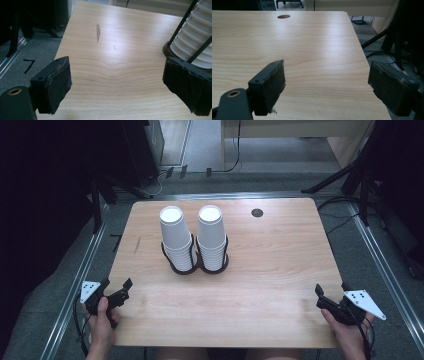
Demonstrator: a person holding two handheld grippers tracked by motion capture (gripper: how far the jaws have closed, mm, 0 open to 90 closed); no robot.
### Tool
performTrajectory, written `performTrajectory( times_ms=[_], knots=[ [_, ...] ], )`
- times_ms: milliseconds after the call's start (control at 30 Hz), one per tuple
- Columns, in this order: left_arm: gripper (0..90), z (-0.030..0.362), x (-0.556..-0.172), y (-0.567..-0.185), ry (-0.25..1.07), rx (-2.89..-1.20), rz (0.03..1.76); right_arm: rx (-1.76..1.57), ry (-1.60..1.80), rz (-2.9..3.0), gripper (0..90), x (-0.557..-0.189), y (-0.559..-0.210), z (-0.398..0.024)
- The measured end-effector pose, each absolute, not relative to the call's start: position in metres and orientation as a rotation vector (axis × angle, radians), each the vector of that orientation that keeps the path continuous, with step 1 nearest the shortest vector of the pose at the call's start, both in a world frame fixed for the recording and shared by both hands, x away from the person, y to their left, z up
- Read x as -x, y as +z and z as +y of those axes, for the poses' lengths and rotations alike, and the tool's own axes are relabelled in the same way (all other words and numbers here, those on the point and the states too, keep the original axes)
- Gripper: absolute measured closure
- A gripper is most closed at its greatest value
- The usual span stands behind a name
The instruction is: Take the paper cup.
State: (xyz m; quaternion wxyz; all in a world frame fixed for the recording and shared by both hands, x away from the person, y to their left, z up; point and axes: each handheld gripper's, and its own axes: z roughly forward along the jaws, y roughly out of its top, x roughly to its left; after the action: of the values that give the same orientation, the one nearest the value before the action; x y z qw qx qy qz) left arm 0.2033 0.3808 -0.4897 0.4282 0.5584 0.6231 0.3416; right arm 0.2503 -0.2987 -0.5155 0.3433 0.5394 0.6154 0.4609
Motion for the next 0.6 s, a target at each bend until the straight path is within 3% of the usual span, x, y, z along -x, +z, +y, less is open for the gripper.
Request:
performTrajectory(
  times_ms=[600],
  knots=[
    [8.3, 0.379, -0.203, -0.491, 0.864, -1.397, 1.556, -1.336, 1.269, 1.654, 14.2, -0.245, -0.492, -0.281]
  ],
)
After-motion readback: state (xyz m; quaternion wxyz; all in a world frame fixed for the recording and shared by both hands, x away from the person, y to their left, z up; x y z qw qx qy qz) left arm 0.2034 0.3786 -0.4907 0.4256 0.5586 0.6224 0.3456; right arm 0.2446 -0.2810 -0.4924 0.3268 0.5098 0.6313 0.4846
